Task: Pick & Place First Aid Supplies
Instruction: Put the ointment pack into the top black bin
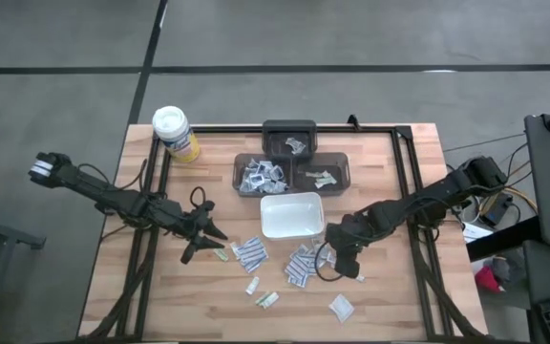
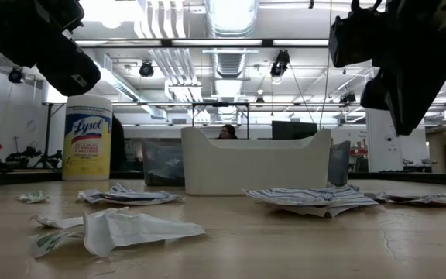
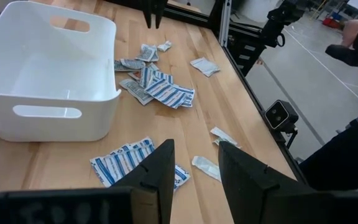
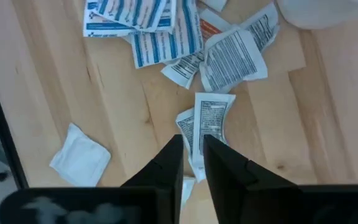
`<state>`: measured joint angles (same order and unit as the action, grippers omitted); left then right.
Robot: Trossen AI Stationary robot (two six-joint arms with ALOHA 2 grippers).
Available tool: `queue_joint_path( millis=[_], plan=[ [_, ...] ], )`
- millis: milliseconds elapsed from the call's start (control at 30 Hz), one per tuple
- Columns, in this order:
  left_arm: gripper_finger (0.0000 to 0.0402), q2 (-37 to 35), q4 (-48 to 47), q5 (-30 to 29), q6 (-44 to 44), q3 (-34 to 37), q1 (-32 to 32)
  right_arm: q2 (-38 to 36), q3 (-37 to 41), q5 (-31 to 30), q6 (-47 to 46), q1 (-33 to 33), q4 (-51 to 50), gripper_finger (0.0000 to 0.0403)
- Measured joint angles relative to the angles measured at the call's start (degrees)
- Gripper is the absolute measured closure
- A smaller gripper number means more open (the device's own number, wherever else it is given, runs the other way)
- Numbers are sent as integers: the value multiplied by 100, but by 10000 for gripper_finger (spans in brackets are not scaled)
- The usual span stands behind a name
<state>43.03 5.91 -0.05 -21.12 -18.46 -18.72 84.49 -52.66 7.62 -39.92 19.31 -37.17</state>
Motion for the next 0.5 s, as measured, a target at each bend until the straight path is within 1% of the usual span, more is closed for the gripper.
queue_joint_path(
  millis=[133,333,500],
  plan=[
    [284,0,0,0,25,0,0,102,8,-7,429,25,19,320],
    [284,2,2,0,30,0,0,523,3,-12,695,23,65,297],
    [284,2,-3,0,30,0,0,951,-52,-33,733,20,80,289]
  ],
)
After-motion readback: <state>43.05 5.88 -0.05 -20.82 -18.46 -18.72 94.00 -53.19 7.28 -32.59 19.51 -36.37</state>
